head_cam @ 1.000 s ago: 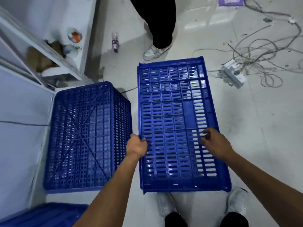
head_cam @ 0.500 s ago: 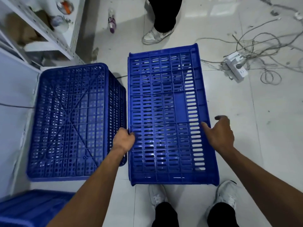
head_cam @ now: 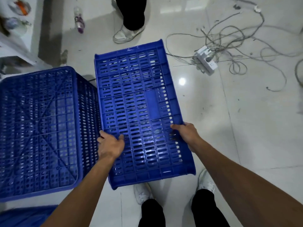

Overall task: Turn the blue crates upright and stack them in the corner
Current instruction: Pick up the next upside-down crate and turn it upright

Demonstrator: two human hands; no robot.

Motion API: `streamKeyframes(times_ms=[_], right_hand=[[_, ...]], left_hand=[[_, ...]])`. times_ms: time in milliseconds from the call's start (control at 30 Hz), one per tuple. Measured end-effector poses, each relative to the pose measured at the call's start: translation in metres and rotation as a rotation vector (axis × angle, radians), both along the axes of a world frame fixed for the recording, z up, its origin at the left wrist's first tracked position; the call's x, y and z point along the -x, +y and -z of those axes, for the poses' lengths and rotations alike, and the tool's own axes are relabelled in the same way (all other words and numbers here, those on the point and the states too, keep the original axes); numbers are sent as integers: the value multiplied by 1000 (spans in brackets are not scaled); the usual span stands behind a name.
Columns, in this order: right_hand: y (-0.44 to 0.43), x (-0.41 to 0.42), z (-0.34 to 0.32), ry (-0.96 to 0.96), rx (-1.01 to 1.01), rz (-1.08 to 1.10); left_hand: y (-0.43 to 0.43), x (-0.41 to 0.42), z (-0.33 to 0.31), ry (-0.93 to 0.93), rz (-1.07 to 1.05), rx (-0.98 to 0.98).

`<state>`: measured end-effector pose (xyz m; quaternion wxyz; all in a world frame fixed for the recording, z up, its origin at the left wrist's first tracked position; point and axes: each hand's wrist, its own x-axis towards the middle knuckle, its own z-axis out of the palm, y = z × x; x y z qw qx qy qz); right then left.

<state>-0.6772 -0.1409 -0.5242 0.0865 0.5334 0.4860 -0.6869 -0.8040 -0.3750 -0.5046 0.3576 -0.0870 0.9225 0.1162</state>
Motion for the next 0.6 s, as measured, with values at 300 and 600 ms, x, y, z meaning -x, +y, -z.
streamKeyframes(times_ms=[300,600], right_hand=[[63,-38,-15,-53,-140,30],[142,-76,-44,-87,-348,-34]], left_hand=[[56,-33,-13,-17,70,-108],[132,-69,-18,-133,-42,-248]])
